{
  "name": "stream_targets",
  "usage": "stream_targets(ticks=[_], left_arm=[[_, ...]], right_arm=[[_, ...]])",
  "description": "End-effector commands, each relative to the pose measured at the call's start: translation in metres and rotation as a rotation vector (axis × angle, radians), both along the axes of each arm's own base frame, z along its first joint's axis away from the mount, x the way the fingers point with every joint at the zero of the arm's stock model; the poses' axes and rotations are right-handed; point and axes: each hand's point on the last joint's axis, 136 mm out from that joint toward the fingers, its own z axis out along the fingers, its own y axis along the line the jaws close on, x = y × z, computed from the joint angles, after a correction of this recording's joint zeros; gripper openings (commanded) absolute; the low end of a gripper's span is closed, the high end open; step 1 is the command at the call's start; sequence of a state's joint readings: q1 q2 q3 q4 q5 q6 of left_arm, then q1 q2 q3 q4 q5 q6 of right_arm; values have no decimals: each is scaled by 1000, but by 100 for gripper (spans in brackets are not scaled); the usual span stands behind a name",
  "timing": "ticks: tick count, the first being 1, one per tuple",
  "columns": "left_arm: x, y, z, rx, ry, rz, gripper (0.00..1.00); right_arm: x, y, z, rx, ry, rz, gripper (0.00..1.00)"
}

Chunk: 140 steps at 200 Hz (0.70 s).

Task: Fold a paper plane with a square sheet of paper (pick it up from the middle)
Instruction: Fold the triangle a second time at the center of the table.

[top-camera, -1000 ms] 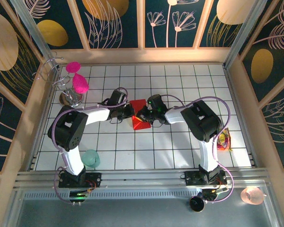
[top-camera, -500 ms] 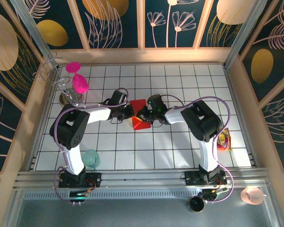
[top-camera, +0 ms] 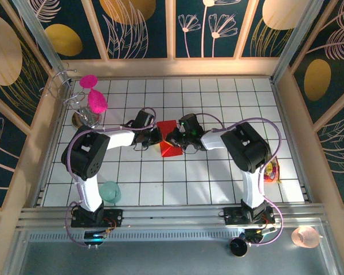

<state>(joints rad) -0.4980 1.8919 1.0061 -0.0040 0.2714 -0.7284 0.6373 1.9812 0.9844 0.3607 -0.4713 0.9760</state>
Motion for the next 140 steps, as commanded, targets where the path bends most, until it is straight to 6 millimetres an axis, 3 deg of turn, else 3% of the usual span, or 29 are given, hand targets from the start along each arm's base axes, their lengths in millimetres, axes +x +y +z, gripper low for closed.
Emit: stream_targets(ticks=[1,72,140], left_arm=[[-16,16,-24,88,56,4,0],[-13,13,-19,79,47,-3,0],[-9,8,-7,62,24,-19,0]], right_arm=[[2,-7,14,-19,-83,25,0],[1,-13,-9,-76,-59,43,0],[-14,-33,-51,-176,38,20,0]])
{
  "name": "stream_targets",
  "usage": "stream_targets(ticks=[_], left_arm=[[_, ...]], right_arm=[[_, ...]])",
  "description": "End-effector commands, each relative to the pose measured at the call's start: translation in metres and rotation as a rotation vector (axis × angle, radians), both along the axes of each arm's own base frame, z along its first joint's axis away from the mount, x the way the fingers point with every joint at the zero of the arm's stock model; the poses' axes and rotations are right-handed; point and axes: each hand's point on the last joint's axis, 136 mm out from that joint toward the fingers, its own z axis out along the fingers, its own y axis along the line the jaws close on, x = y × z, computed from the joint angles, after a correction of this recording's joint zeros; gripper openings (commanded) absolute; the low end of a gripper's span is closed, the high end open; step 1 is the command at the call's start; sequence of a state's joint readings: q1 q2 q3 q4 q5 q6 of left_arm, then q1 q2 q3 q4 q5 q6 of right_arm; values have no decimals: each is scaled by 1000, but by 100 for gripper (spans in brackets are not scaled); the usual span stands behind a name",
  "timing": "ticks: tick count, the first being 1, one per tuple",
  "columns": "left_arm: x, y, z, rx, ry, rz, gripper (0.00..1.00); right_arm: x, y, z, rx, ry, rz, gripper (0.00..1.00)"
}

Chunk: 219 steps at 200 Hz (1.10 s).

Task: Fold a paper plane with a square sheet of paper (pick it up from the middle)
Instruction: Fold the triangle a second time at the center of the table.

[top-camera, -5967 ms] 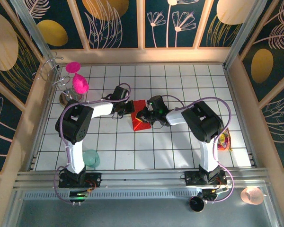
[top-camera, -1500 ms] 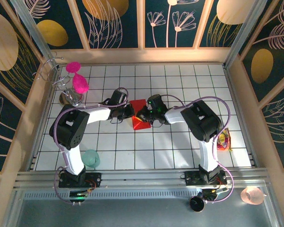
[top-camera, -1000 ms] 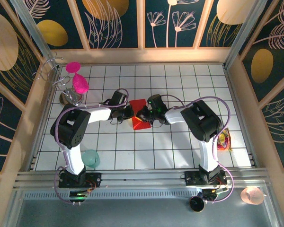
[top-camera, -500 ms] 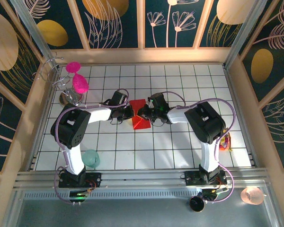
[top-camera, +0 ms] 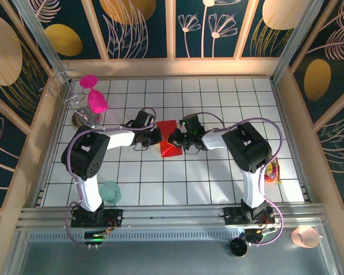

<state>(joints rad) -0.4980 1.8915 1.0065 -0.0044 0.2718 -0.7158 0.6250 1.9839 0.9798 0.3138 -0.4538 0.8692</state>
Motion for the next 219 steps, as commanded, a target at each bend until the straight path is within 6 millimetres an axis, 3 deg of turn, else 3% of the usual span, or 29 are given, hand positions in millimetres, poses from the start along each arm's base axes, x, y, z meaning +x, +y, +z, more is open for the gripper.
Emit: stream_targets(ticks=[1,56,94,133,219], left_arm=[[-8,8,-7,57,28,-9,0],[-16,-10,42,-72,-39,-60,0],[-51,-21,31,-119,32,-94,0],[-70,-31,17,-122,83,-119,0],[-62,-31,5,-48,86,-132,0]], right_arm=[[-13,-22,-40,-109,80,-26,0],[-25,-34,-59,-167,129,-35,0],[-27,-35,-62,-171,149,-37,0],[-29,-34,-64,-165,167,-37,0],[-30,-36,-64,-164,171,-42,0]])
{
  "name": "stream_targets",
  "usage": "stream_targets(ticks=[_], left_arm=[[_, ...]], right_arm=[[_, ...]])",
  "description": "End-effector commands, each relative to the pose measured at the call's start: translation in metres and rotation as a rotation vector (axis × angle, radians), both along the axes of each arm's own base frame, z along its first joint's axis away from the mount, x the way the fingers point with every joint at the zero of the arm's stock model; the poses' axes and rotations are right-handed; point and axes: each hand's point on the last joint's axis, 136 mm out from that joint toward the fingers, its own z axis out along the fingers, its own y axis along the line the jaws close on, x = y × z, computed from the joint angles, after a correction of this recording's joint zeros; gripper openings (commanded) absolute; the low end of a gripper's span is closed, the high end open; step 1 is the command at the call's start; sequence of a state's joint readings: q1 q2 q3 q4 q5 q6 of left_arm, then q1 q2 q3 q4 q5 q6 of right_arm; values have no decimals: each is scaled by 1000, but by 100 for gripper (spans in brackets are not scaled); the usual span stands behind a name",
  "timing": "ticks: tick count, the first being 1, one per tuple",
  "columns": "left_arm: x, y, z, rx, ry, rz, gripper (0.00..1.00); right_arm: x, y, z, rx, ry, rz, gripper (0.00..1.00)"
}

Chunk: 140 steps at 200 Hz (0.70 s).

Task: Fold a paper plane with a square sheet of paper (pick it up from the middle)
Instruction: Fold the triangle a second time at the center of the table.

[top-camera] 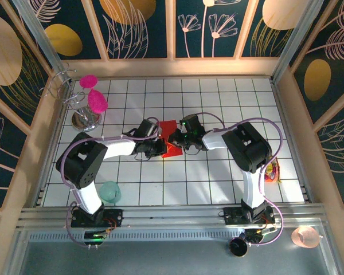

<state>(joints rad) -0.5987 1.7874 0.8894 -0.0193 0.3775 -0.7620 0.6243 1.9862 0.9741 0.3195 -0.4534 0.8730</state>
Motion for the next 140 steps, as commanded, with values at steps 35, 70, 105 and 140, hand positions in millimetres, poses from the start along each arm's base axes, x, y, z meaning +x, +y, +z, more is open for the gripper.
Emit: stream_targets(ticks=[35,70,105,140], left_arm=[[4,0,-5,42,-3,-20,0],[-1,4,-15,67,21,-23,0],[-10,13,-25,110,46,-31,0],[-29,29,-38,168,90,-57,0]], right_arm=[[-29,-34,-62,-162,164,-38,0],[-30,-35,-63,-167,168,-38,0],[-31,-37,-65,-176,174,-42,0],[-31,-40,-68,-189,183,-46,0]])
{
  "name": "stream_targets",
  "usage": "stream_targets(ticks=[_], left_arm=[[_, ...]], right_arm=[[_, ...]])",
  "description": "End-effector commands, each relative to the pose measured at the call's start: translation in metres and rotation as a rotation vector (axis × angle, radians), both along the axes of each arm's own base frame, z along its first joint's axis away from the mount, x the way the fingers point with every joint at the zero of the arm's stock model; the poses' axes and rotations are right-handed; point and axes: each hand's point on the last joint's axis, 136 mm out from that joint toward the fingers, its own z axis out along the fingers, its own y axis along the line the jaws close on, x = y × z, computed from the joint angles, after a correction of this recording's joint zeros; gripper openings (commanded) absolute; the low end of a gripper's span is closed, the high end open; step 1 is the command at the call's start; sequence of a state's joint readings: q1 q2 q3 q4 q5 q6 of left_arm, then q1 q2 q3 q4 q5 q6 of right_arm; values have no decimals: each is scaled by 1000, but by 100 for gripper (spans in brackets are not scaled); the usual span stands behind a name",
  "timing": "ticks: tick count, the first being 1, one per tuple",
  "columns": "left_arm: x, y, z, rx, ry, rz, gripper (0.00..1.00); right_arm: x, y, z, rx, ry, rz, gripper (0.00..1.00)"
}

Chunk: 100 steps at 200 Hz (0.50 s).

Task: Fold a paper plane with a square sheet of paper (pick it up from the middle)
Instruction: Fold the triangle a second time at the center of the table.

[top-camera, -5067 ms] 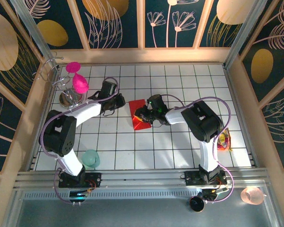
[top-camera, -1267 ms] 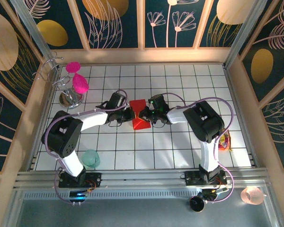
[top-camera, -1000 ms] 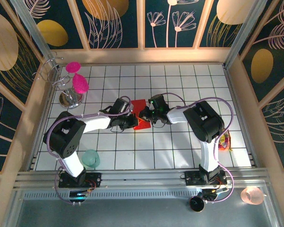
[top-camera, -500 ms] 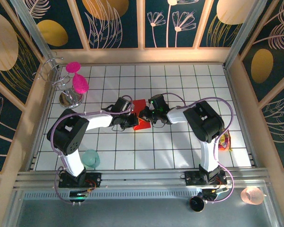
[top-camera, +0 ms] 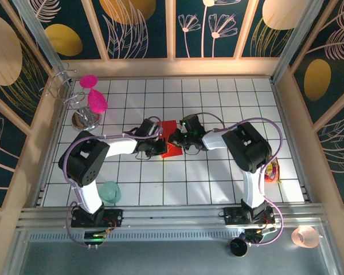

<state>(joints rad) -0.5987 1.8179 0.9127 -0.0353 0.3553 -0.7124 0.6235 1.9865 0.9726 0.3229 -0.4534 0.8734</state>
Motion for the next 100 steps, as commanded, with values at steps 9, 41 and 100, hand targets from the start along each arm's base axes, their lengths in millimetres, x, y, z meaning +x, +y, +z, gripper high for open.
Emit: stream_targets(ticks=[9,41,100], left_arm=[[-40,32,-33,145,121,-36,0],[-67,53,-42,213,167,-79,0],[-56,55,-8,219,71,-95,0]], right_arm=[[-32,-41,-69,-192,187,-47,0],[-32,-43,-70,-198,193,-50,0],[-33,-44,-71,-202,197,-51,0]])
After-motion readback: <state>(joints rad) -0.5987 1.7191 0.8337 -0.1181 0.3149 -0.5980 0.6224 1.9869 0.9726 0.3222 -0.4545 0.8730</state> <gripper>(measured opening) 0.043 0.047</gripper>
